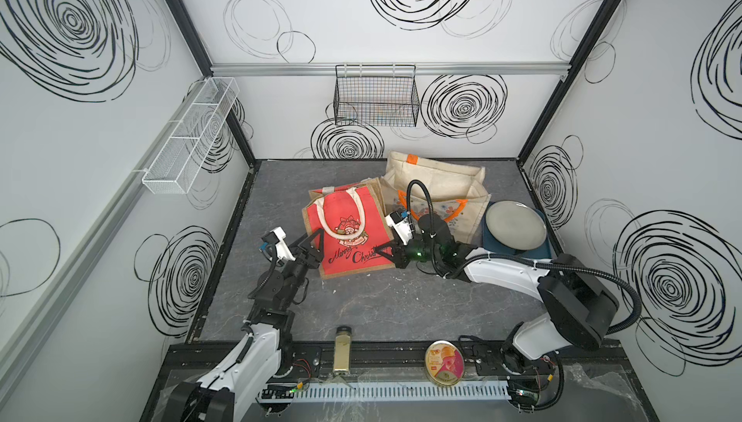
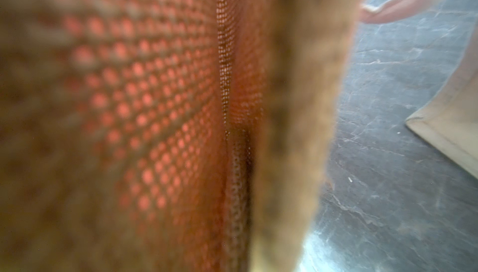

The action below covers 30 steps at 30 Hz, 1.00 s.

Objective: Put away the canvas bag
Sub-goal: Place the canvas bag at the center of the board.

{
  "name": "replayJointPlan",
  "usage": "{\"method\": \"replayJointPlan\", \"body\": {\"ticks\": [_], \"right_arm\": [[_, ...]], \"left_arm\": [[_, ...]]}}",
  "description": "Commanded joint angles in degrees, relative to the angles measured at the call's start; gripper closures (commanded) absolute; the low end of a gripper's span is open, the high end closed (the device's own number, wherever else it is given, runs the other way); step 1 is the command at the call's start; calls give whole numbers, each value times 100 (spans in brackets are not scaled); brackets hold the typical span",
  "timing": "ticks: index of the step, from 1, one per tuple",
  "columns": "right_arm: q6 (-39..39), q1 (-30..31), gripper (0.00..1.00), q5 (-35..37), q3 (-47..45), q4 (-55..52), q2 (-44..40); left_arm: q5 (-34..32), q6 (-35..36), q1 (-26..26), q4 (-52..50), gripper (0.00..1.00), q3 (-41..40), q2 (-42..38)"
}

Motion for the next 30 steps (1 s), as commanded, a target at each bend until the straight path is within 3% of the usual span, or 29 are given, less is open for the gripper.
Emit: {"method": "replayJointPlan", "body": {"ticks": [1, 3, 5, 10, 12, 13, 14, 18, 20, 21, 22, 25, 28, 30], "right_arm": [[-80, 63, 100, -272, 271, 76, 34], [-67, 48, 100, -252, 290, 54, 31], [-29, 30, 100, -252, 290, 110, -7], [-46, -14, 100, -236, 386, 17, -111], [-63, -40, 100, -234, 412, 4, -122], [-72, -49, 100, -262, 428, -2, -107], [-55, -66, 100, -312, 446, 9, -84], [23, -113, 100, -487, 538, 109, 13], [33, -111, 100, -498, 596, 121, 42], [33, -111, 100, -483, 644, 117, 66], [20, -112, 100, -452, 687, 122, 76], [-81, 12, 100, -185, 888, 17, 136], [-134, 196, 100, -69, 1345, -203, 343], [213, 232, 100, -32, 1692, -90, 594]], "left_arm": [[-73, 154, 79, 501, 44, -500, 145], [-260, 68, 111, 277, 49, -458, 105], [-412, 155, 107, -229, 64, -306, 10], [-1116, 1006, -105, -2267, 65, 497, -484], [-1334, 1217, -190, -2705, 75, 711, -567], [-1337, 1158, -160, -2908, 87, 742, -545], [-1320, 1099, -132, -2943, 93, 755, -523], [-727, 915, -209, -2579, 57, 841, -213], [-566, 633, -184, -2183, 63, 718, -137], [-519, 581, -174, -2113, 75, 733, -129], [-522, 575, -174, -2275, 81, 860, -155], [-864, 664, -192, -3296, 82, 1408, -452], [-1517, 679, -136, -4574, 96, 2137, -781], [-1697, 728, -4, -5321, 97, 2738, -698]]}}
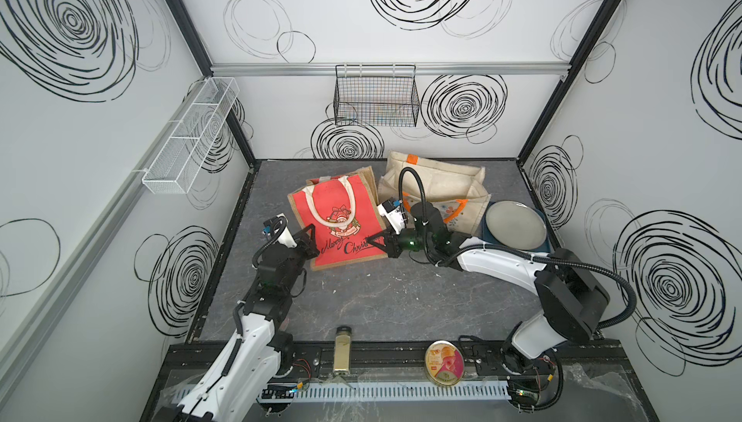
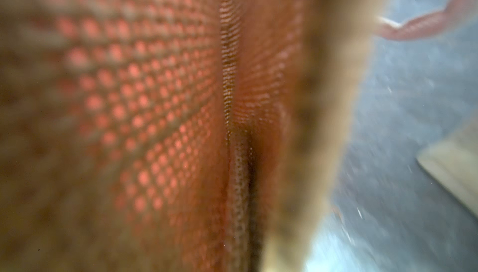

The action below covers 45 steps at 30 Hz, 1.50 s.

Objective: Put away the canvas bag
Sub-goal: Place the canvas bag at the center of the board.

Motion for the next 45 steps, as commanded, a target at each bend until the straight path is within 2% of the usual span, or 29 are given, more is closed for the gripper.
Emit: {"method": "replayJointPlan", "body": {"ticks": [1, 3, 5, 8, 12, 15, 20, 21, 23, 25, 27, 28, 30, 34, 35, 38, 43, 44, 45], "right_arm": [[437, 138, 100, 32, 672, 549, 308], [770, 126, 100, 30, 1212, 764, 731], [988, 133, 100, 193, 1973, 474, 1221], [2109, 67, 100, -21, 3060, -74, 2062], [3015, 277, 100, -404, 3521, -693, 2831], [2930, 551, 100, -210, 3407, -1096, 2941], [2485, 821, 100, 244, 3401, -2200, 2940], [2510, 832, 97, 196, 3300, -2353, 2933], [2602, 830, 85, 177, 2888, -2296, 2818], [2621, 838, 79, 284, 2550, -2297, 2667], [2492, 881, 69, 440, 2487, -2707, 2585], [2439, 899, 67, 468, 2468, -2847, 2554], [2423, 922, 59, 478, 2323, -2926, 2446], [2333, 936, 47, 841, 2275, -3311, 2365], [2308, 936, 45, 972, 2285, -3435, 2339], [2145, 954, 44, 1335, 2317, -3648, 2213], [1626, 1114, 40, 2159, 2554, -4149, 2026], [1548, 1131, 38, 2274, 2566, -4223, 2004], [1454, 1146, 26, 2340, 2558, -4232, 1983]], "left_arm": [[-484, 21, 212, -1205, 95, 988, 60], [-393, 13, 539, -1464, 95, 1499, 393], [-364, -80, 860, -1470, 95, 1873, 722], [-687, -263, 1119, -1991, 94, 2386, 1387], [-1807, -134, 577, -2359, 90, 2167, 1566], [-2259, -162, 217, -2460, 86, 1755, 1523], [-2690, -338, 2, -2438, 85, 1128, 1515], [-2812, -330, -61, -2417, 83, 1002, 1505], [-3012, -419, -154, -2393, 76, 807, 1470], [-3033, -488, -188, -2371, 76, 704, 1494], [-3164, -548, -260, -2388, 72, 653, 1515], [-3217, -537, -284, -2366, 70, 644, 1510], [-3336, -470, -332, -2252, 49, 602, 1429], [-3315, -469, -332, -2158, 45, 625, 1541], [-3314, -471, -330, -2129, 40, 621, 1589], [-3336, -525, -342, -2016, 38, 518, 1638], [-3446, -591, -325, -2014, 42, 416, 1676], [-3457, -619, -264, -1983, 42, 347, 1716], [-3381, -650, -177, -1932, 41, 282, 1757]]}}
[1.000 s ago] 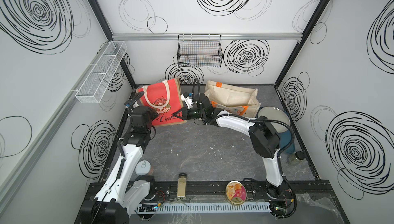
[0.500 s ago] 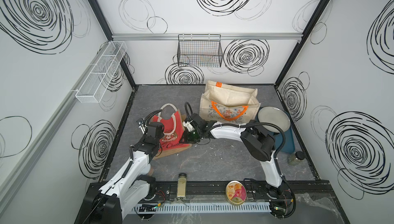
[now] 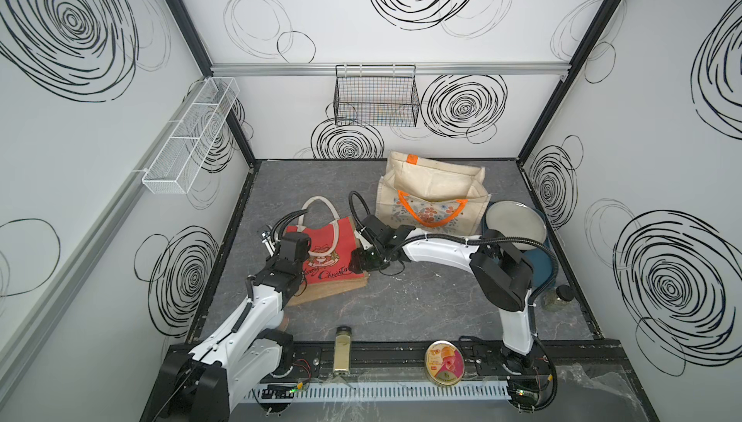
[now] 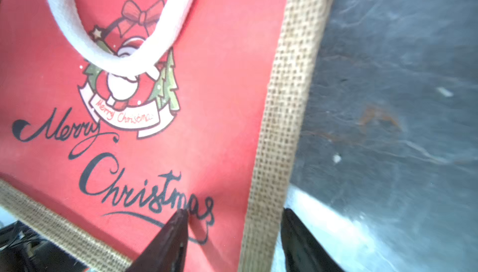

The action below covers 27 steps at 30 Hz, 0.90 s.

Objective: Put away the canvas bag
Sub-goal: Place the canvas bag at the center of the board.

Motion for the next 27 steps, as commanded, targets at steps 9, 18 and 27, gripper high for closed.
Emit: {"method": "replayJointPlan", "body": {"ticks": [9, 18, 27], "right_arm": [[-1091, 150, 11, 729, -252, 331, -182], [-1135, 167, 57, 1066, -576, 990, 104], [-1269, 101, 51, 2053, -33, 708, 205]], "left_arm": [[317, -773, 282, 914, 59, -789, 394], [560, -867, 376, 1832, 66, -896, 1335], [683, -527, 551, 2154, 45, -174, 1923]]}}
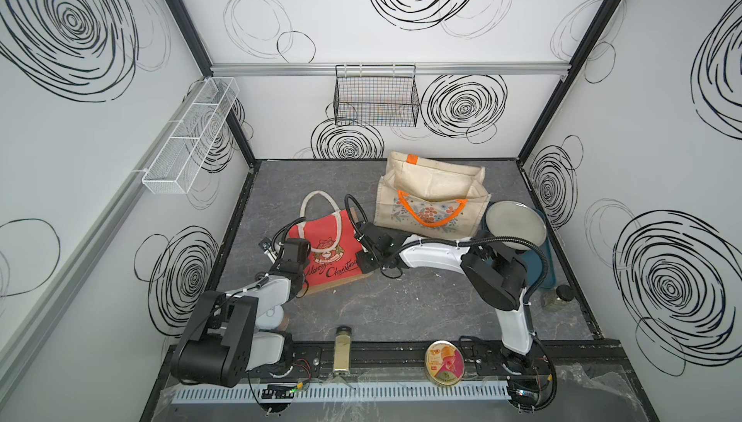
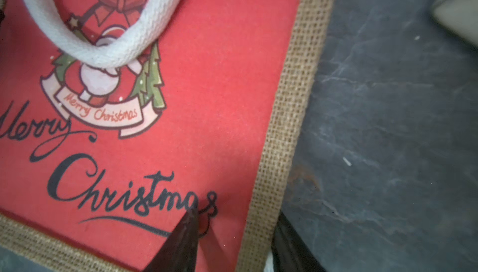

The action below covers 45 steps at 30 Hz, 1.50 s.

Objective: Put away the canvas bag
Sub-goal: Place the canvas bag at the center of the board, then press the canvas bag at the center of the board.

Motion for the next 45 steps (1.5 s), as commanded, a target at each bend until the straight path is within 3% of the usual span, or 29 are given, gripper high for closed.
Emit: {"method": "replayJointPlan", "body": {"ticks": [1, 4, 7, 10, 13, 16, 18, 21, 25, 28, 33, 39, 43, 45], "right_arm": [[-162, 31, 50, 503, 225, 1, -151], [-223, 49, 39, 602, 177, 10, -411], [-279, 58, 16, 705, 126, -55, -644], [-618, 92, 0, 605, -135, 291, -993], [-649, 30, 0, 524, -678, 1008, -1348], [-794, -188, 0, -348, -762, 1343, -1416], [-827, -220, 6, -701, -581, 1227, -1362], [-1237, -39, 10, -874, -800, 1803, -1376], [-1005, 23, 22, -1097, -916, 2402, -1147], [-874, 56, 26, -1299, -753, 2656, -719], [-827, 178, 45, -1225, -173, 2461, -37], [-1141, 361, 74, -1177, -130, 2415, 433], [-1221, 392, 81, -779, -290, 2288, 553], [-1359, 376, 82, -483, -410, 2128, 566]], "left_arm": [[-163, 232, 48, 160, 38, 399, -85], [-1022, 609, -113, -501, 19, 805, -491], [-1068, 725, -161, -610, 7, 834, -963], [-1088, 1139, -386, -677, 1, 805, -1602], [-843, 1342, -398, -807, 1, 752, -2326], [-42, 995, -320, -1320, 3, 1043, -2602], [659, 553, -328, -1487, 30, 1126, -2681], [1213, -68, -586, -1586, 53, 1046, -2798], [380, -792, -1450, -2092, 70, 976, -2834], [-177, -1328, -2083, -1818, 86, 642, -2639], [52, -2350, -2301, -610, 96, -159, -1987], [-967, -2489, -2641, -852, 100, -360, -1794], [38, -2603, -2120, 4, 100, -792, -1022], [75, -2685, -2062, 77, 100, -887, -848]]}}
